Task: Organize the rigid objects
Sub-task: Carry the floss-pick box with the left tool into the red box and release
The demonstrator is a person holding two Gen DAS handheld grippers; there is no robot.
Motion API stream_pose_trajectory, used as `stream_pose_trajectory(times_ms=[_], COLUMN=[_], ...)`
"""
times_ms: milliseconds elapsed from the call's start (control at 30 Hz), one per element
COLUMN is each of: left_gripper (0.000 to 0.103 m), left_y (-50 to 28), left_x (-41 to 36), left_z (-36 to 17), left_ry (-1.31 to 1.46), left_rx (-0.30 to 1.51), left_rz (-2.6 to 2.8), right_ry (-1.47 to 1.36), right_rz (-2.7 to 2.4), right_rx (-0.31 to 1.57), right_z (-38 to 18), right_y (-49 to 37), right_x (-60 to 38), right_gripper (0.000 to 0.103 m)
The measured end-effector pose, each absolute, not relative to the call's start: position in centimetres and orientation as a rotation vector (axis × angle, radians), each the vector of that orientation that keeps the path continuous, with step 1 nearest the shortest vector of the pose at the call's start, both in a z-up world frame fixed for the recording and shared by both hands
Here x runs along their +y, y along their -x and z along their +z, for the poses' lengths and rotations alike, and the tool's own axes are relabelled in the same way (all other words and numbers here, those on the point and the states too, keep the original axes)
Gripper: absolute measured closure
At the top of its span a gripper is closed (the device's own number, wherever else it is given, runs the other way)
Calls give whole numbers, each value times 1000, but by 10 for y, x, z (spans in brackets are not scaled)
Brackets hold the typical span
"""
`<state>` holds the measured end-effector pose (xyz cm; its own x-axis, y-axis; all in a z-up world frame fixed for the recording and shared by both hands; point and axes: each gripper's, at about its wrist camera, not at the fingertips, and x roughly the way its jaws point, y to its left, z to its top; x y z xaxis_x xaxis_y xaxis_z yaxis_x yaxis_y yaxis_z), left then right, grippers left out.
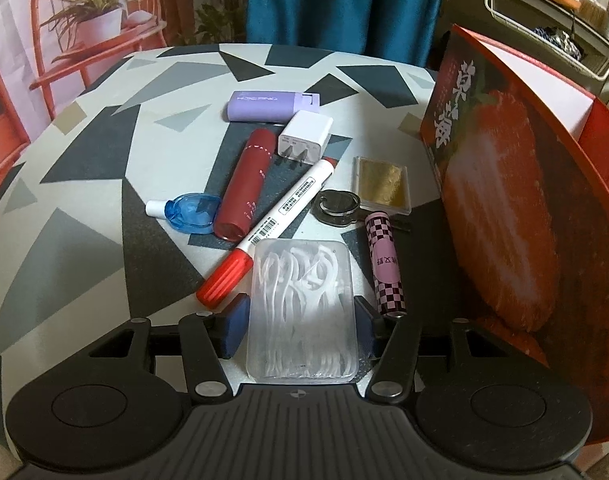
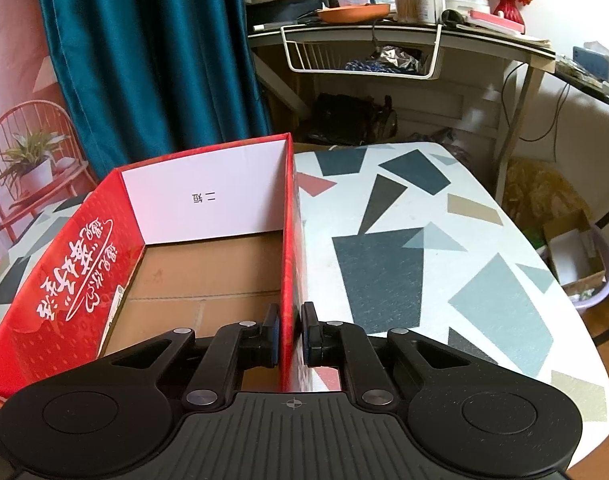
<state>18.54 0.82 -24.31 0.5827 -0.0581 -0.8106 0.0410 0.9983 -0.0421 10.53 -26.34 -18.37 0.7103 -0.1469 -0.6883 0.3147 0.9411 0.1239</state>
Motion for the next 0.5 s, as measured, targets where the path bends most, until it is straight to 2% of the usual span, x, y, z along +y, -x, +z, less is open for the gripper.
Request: stream_pose_trajectory(times_ms=[500], left_gripper=[46], left_y=[-193], left_x=[8], left_z=[-191], left_ry=[46], left_rx=[828], left_rz=[-104], right_ry=[-249], right_rz=[-256], right_rx=[736], right_z=[-184], right_y=[-106], right_x=[-264], right_gripper=[93])
